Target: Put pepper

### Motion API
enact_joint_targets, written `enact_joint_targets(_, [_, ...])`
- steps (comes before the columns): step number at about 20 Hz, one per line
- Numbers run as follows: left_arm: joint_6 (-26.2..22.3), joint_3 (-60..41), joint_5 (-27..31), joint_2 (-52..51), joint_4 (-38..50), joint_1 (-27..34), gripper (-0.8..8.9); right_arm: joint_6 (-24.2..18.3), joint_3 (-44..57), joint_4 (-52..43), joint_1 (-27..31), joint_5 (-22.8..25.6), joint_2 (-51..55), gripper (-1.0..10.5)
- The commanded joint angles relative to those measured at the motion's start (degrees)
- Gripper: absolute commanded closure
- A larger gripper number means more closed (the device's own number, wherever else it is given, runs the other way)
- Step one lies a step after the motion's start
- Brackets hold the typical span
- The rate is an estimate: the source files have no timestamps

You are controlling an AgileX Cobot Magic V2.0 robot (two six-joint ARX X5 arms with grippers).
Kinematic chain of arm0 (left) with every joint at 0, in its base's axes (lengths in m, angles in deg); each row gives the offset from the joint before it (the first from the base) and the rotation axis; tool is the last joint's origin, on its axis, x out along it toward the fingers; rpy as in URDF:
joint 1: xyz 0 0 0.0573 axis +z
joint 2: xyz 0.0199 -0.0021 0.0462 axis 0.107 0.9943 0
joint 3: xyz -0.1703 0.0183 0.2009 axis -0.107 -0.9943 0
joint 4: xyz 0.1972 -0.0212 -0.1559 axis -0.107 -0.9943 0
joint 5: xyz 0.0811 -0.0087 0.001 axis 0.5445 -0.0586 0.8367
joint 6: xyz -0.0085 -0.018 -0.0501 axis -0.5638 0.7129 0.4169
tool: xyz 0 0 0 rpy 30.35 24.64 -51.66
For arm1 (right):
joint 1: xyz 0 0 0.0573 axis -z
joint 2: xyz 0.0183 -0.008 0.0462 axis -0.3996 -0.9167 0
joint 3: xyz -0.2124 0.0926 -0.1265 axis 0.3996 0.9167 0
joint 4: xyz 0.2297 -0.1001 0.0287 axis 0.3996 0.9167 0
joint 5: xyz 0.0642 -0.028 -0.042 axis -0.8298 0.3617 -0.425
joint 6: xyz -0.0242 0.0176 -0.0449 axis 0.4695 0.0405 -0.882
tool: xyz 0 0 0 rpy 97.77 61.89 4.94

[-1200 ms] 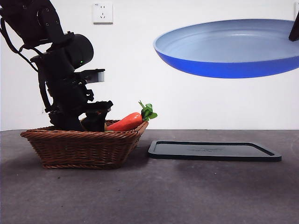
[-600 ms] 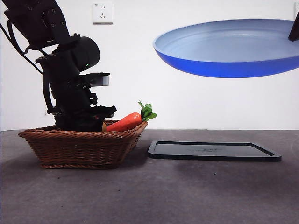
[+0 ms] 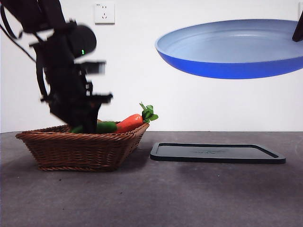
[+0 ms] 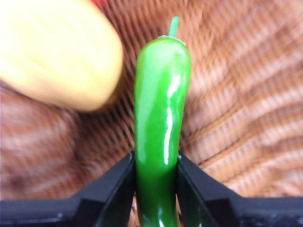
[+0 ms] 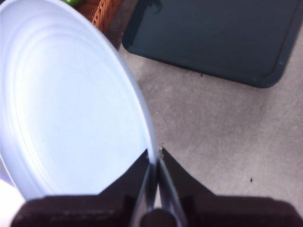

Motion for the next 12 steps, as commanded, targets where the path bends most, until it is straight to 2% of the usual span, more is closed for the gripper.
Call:
enact_joint_targets(1, [0.3, 0.8, -0.3, -3.2, 0.1, -1.2, 7.05, 0.6, -0.8, -1.0, -0.1, -0.3, -0.5, 9.4])
enact_joint_targets(6, [0.7, 0.8, -4.0, -12.2, -1.0, -4.4, 7.05, 2.0, -0.8, -2.6, -0.1, -0.2, -4.0, 9.4])
enact_joint_targets(12, [3.2, 0.8, -12.1, -18.0, -0.2, -12.7, 7.05, 6.4, -0.8, -9.7, -0.1, -0.5, -16.0, 9.4])
